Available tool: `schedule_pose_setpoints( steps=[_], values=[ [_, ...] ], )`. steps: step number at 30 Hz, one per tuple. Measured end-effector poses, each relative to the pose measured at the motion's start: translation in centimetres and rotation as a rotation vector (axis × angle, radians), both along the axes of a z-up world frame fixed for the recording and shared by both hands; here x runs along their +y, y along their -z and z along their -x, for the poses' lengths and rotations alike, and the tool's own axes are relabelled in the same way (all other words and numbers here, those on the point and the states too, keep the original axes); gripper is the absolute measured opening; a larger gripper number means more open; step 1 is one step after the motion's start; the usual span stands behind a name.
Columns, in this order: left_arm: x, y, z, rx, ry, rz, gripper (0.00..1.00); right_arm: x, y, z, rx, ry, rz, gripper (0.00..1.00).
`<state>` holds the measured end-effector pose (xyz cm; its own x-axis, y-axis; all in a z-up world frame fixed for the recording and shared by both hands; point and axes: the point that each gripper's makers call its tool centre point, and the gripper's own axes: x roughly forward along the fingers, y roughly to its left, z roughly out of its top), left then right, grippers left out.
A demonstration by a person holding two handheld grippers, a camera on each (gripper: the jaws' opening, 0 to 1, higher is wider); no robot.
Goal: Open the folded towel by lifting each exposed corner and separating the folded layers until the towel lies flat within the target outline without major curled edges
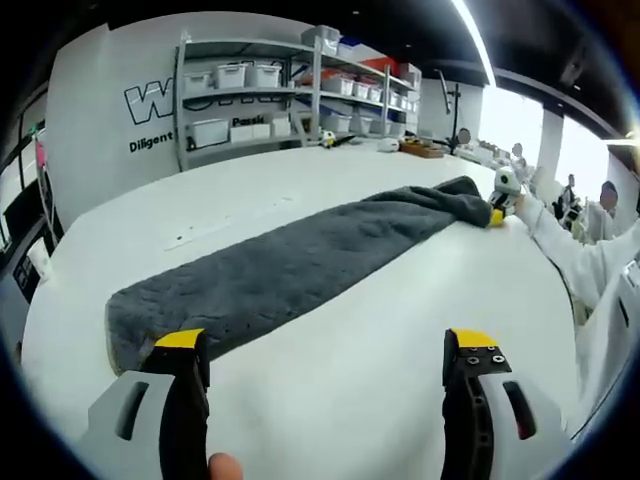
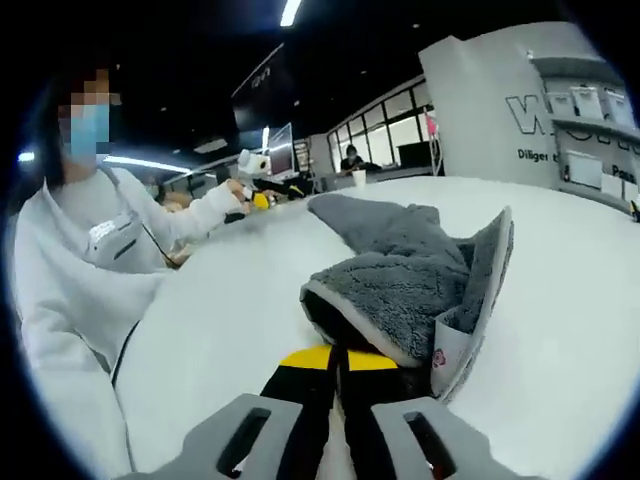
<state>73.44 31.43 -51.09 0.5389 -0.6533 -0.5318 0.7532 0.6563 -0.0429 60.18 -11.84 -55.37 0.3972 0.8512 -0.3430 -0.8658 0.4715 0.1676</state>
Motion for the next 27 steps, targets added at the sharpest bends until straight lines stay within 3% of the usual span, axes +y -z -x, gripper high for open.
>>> schedule_pose_setpoints(
  steps=[5, 11, 16, 19, 20, 22, 24, 27],
  values=[
    [0.0, 0.1, 0.1, -0.001, 0.000, -0.002, 0.96, -1.7, -0.6, 0.0, -0.023, 0.069, -0.019, 0.06],
    [0.2, 0.4, 0.1, 0.004, -0.011, 0.001, 0.96, -3.2, -3.2, 0.5, -0.118, 0.124, -0.067, 0.18],
    [0.2, 0.8, 0.1, 0.011, -0.018, -0.001, 0.96, -3.3, -6.6, 0.4, -0.269, 0.155, -0.095, 0.29],
    [0.2, 0.7, 0.2, 0.008, -0.024, 0.009, 0.96, -2.3, -9.9, 0.2, -0.406, 0.165, -0.147, 0.34],
    [0.2, 0.7, 0.2, 0.007, -0.026, 0.014, 0.96, -1.9, -10.6, 0.1, -0.425, 0.169, -0.159, 0.36],
    [0.4, 0.6, 0.3, 0.005, -0.030, 0.019, 0.97, -1.4, -11.0, -0.2, -0.434, 0.192, -0.130, 0.44],
    [0.7, 0.7, 0.5, 0.007, -0.033, 0.021, 0.97, -0.7, -10.8, -0.6, -0.472, 0.249, -0.037, 0.53],
    [1.4, 0.5, 0.7, 0.010, -0.048, 0.024, 0.98, 0.4, -10.1, -0.9, -0.474, 0.318, 0.052, 0.69]
  ],
)
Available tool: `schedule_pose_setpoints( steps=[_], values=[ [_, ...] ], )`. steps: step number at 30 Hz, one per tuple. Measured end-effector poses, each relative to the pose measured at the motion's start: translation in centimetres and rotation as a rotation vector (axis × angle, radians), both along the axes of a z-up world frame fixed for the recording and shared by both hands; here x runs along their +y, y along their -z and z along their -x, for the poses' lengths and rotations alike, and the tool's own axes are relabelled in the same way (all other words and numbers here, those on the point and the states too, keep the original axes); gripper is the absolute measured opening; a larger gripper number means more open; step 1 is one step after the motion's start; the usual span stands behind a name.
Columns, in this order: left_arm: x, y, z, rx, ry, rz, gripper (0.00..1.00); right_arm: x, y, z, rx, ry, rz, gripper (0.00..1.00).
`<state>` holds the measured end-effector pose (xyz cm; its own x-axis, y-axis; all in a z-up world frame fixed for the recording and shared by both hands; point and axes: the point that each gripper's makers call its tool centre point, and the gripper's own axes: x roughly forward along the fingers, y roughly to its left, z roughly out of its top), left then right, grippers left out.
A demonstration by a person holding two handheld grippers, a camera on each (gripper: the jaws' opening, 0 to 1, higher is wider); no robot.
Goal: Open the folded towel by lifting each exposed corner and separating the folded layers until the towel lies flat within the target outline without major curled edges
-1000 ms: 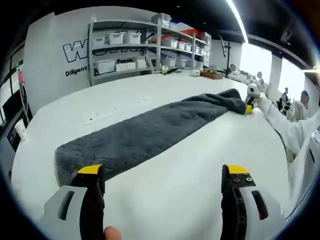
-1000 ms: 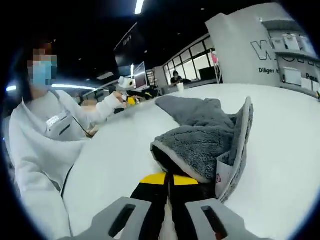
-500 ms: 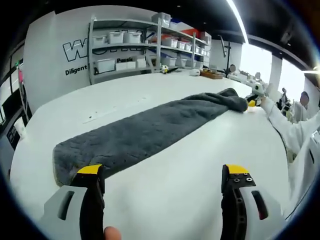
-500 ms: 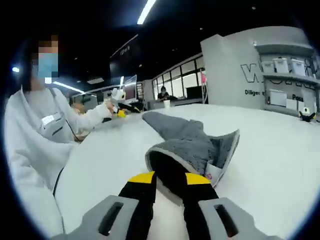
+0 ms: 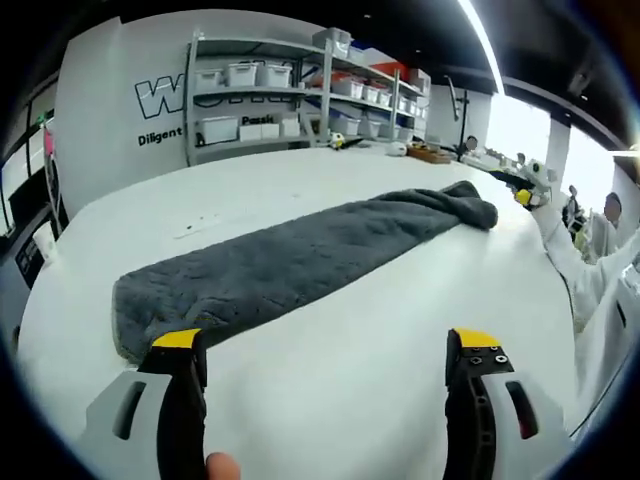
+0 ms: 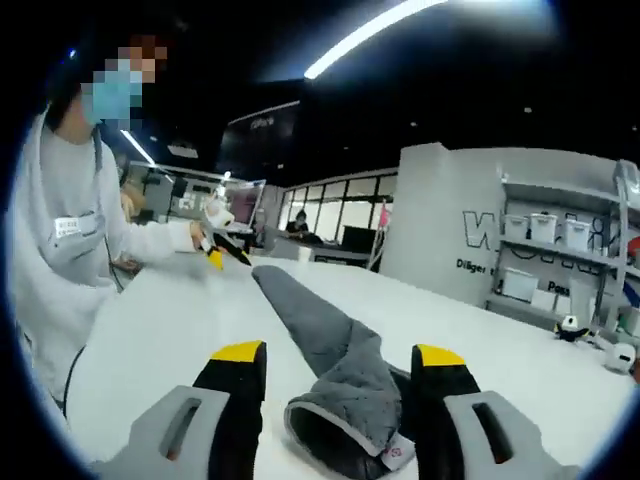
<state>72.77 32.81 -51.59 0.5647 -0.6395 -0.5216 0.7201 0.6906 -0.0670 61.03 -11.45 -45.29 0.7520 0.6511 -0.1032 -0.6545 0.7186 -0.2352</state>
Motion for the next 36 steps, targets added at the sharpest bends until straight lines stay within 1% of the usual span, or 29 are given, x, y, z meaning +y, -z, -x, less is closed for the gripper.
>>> schedule_pose_setpoints(
  steps=[1, 2, 3, 5, 6, 7, 9, 12, 14, 15, 18, 22, 23, 25, 27, 28, 30, 32, 33, 34, 35, 36],
  values=[
    [0.4, -0.2, 0.1, -0.005, -0.006, 0.003, 0.99, 0.1, 0.2, -0.1, 0.005, 0.024, 0.021, 0.72],
    [0.7, -0.4, 0.1, -0.010, -0.013, 0.005, 0.99, 0.2, 0.5, -0.2, 0.008, 0.062, 0.056, 0.75],
    [0.9, -0.4, 0.1, -0.013, -0.017, 0.006, 0.99, 0.2, 0.6, -0.3, 0.007, 0.104, 0.072, 0.77],
    [1.5, -0.6, 0.1, -0.021, -0.025, 0.008, 0.99, 0.6, 1.1, -0.1, 0.034, 0.171, 0.104, 0.81],
    [1.7, -0.7, 0.2, -0.025, -0.027, 0.011, 0.99, 0.9, 1.0, 0.0, 0.037, 0.201, 0.106, 0.86],
    [1.7, -0.7, 0.2, -0.026, -0.027, 0.012, 0.99, 1.0, 1.0, 0.1, 0.037, 0.207, 0.104, 0.91],
    [2.2, -0.7, 0.3, -0.028, -0.034, 0.023, 0.99, 2.0, 1.0, 0.8, 0.060, 0.235, 0.101, 0.99],
    [2.8, -0.4, 0.3, -0.024, -0.043, 0.030, 0.99, 3.0, 0.6, 1.6, 0.053, 0.244, 0.108, 1.00],
    [3.5, -0.2, 0.2, -0.021, -0.054, 0.034, 0.99, 3.5, 0.2, 2.2, 0.071, 0.259, 0.072, 1.00],
    [3.8, -0.2, 0.2, -0.022, -0.059, 0.037, 0.99, 3.7, 0.0, 2.5, 0.072, 0.263, 0.068, 1.00],
    [4.6, -0.2, 0.0, -0.025, -0.071, 0.043, 0.99, 3.7, -0.5, 3.3, 0.079, 0.297, 0.043, 1.00],
    [5.8, -0.6, -0.9, -0.036, -0.078, 0.046, 0.99, 3.7, -0.5, 4.2, 0.115, 0.339, 0.034, 1.00],
    [6.2, -0.7, -1.3, -0.039, -0.077, 0.046, 0.99, 3.7, -0.4, 4.3, 0.121, 0.344, 0.030, 1.00],
    [6.8, -0.9, -2.1, -0.044, -0.070, 0.048, 0.99, 4.0, 0.0, 4.7, 0.159, 0.353, 0.025, 1.00],
    [7.7, -1.1, -3.8, -0.054, -0.064, 0.064, 0.99, 4.3, 0.2, 5.0, 0.167, 0.352, 0.048, 1.00],
    [8.0, -1.2, -4.3, -0.056, -0.064, 0.068, 0.99, 4.4, 0.3, 5.1, 0.168, 0.353, 0.060, 1.00],
    [8.8, -1.4, -6.4, -0.047, -0.070, 0.113, 0.99, 4.8, 0.5, 5.3, 0.183, 0.355, 0.088, 1.00],
    [9.4, -1.4, -8.0, -0.039, -0.081, 0.137, 0.98, 5.2, 0.4, 5.5, 0.186, 0.351, 0.095, 0.99],
    [9.9, -1.3, -9.3, -0.036, -0.084, 0.141, 0.97, 5.5, 0.3, 5.6, 0.189, 0.347, 0.096, 0.99],
    [10.2, -1.2, -10.3, -0.034, -0.082, 0.142, 0.94, 5.7, 0.1, 5.6, 0.191, 0.346, 0.096, 0.99],
    [10.5, -1.2, -11.2, -0.034, -0.077, 0.145, 0.88, 5.9, 0.0, 5.6, 0.191, 0.346, 0.097, 0.99],
    [10.8, -1.1, -12.2, -0.024, -0.084, 0.157, 0.85, 6.0, -0.2, 5.6, 0.191, 0.349, 0.100, 0.99]
  ],
)
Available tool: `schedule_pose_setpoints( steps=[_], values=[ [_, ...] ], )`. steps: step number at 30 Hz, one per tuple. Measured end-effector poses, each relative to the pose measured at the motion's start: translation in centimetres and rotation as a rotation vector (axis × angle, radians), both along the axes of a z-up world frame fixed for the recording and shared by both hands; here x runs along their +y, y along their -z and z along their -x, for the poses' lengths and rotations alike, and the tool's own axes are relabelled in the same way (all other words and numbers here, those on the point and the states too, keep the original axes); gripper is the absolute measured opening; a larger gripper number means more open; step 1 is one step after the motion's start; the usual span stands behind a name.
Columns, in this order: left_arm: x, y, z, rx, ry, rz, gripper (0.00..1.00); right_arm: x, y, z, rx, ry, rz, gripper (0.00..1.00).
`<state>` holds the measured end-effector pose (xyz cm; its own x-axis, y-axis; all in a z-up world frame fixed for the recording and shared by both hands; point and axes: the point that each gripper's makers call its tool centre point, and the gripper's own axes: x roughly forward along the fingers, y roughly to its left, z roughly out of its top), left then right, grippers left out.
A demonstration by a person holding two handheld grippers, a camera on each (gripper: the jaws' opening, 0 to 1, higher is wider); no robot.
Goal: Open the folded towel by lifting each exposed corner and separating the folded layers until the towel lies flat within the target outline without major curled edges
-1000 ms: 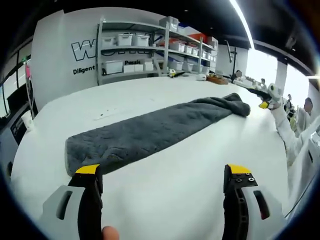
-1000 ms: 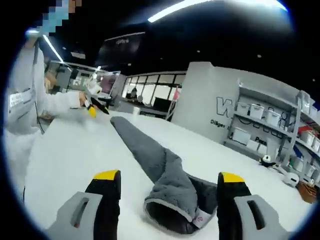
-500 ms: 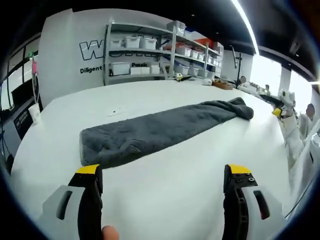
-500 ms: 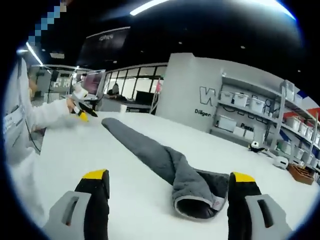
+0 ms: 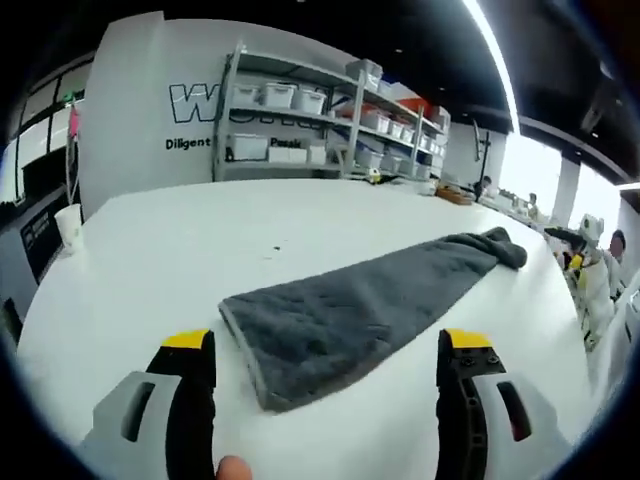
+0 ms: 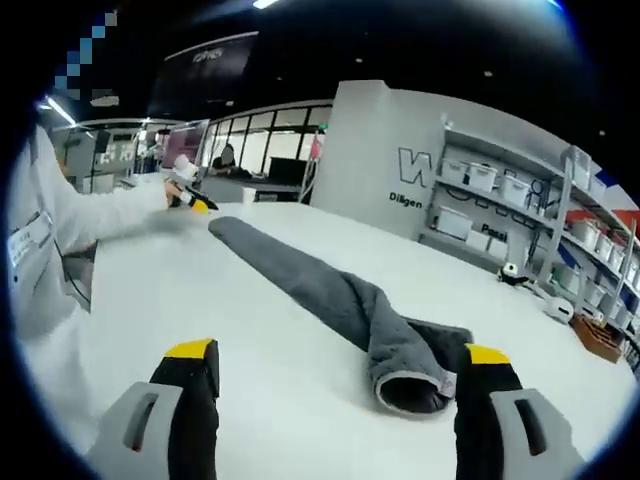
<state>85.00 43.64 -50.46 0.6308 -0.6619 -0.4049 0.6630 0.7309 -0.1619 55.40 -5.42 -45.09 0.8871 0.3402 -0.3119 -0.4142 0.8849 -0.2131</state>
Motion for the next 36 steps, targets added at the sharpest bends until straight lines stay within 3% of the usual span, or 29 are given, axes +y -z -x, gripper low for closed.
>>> schedule_pose_setpoints(
  steps=[2, 4, 8, 12, 18, 20, 26, 30, 33, 36],
  values=[
    [0.3, 0.1, -1.8, 0.040, -0.040, 0.054, 0.87, 0.3, -0.3, -0.1, 0.001, 0.004, 0.008, 0.98],
    [0.9, 0.5, -3.8, 0.069, -0.061, 0.068, 0.86, 0.7, -0.6, -0.1, 0.008, 0.008, 0.021, 0.98],
    [1.6, 2.0, -6.2, 0.115, -0.083, 0.017, 0.84, 1.5, -1.3, -0.1, 0.016, 0.013, 0.040, 0.97],
    [1.1, 3.1, -6.5, 0.136, -0.065, -0.001, 0.75, 2.0, -2.1, -0.2, 0.011, 0.020, 0.050, 0.96],
    [-0.4, 3.5, -6.3, 0.153, -0.008, 0.025, 0.54, 2.2, -2.1, -1.1, 0.031, 0.046, 0.057, 0.94],
    [-1.3, 3.7, -5.3, 0.151, 0.010, 0.010, 0.47, 2.5, -2.0, -1.3, 0.037, 0.050, 0.067, 0.94],
    [-1.2, 3.5, -7.4, 0.152, 0.031, 0.011, 0.25, 3.1, -2.4, -1.8, 0.034, 0.052, 0.075, 0.94],
    [-1.1, 3.6, -7.4, 0.164, 0.064, -0.011, 0.15, 3.3, -2.4, -1.9, 0.038, 0.059, 0.074, 0.92],
    [-1.0, 2.6, -7.2, 0.126, 0.091, 0.001, 0.10, 3.3, -2.4, -1.8, 0.042, 0.061, 0.079, 0.92],
    [-1.4, 0.4, -6.7, 0.010, 0.153, 0.010, 0.09, 3.4, -2.4, -1.8, 0.044, 0.066, 0.081, 0.92]
  ],
)
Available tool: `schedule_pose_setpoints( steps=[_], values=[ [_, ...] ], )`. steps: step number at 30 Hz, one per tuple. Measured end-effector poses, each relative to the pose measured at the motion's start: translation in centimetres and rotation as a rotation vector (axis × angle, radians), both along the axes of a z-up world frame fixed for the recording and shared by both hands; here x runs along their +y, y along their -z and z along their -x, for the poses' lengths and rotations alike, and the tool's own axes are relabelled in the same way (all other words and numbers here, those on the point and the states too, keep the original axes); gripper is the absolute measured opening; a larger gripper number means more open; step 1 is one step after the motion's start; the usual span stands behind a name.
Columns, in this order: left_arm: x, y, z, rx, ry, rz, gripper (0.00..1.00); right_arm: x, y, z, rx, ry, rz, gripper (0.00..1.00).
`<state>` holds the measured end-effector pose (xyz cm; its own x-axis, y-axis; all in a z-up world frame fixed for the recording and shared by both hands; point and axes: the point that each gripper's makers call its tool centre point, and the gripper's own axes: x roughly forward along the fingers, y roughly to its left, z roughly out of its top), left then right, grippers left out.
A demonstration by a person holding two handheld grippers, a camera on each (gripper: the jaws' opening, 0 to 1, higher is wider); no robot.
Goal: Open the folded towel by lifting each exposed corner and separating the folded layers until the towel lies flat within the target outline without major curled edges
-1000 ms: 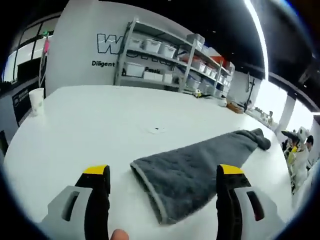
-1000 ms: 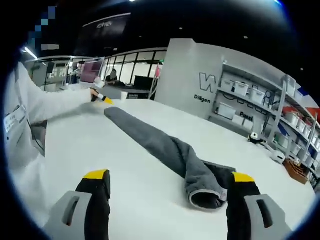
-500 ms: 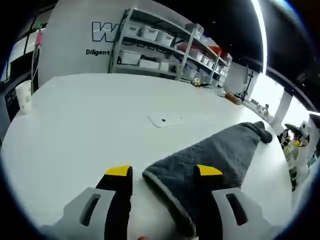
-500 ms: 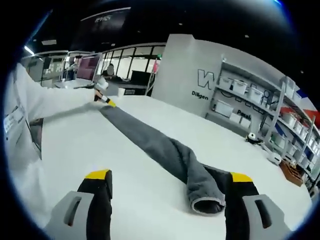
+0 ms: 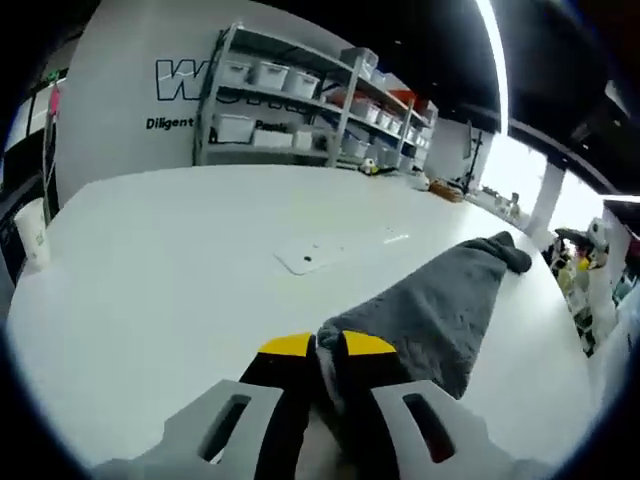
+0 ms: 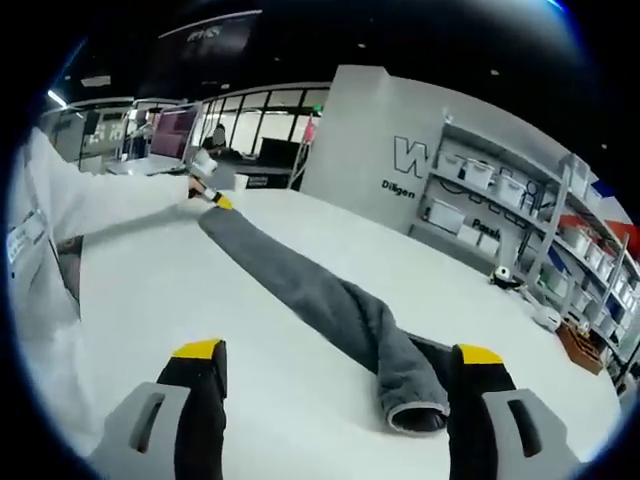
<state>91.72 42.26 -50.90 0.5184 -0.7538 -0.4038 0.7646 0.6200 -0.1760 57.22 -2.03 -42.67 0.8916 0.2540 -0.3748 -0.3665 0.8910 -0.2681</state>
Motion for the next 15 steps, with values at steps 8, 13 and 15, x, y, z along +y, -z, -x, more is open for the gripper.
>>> schedule_pose_setpoints(
  steps=[8, 13, 15],
  values=[
    [-2.5, -4.4, 7.0, -0.310, 0.297, -0.064, 0.08, 0.5, 0.0, -0.2, 0.005, -0.006, 0.008, 0.90],
    [-3.9, -4.9, 13.4, -0.344, 0.513, -0.057, 0.08, 0.7, 0.5, -0.7, 0.027, -0.003, 0.019, 0.90],
    [-4.1, -3.7, 16.3, -0.312, 0.604, -0.097, 0.08, 0.9, 0.6, -0.9, 0.033, -0.006, 0.022, 0.90]
  ],
)
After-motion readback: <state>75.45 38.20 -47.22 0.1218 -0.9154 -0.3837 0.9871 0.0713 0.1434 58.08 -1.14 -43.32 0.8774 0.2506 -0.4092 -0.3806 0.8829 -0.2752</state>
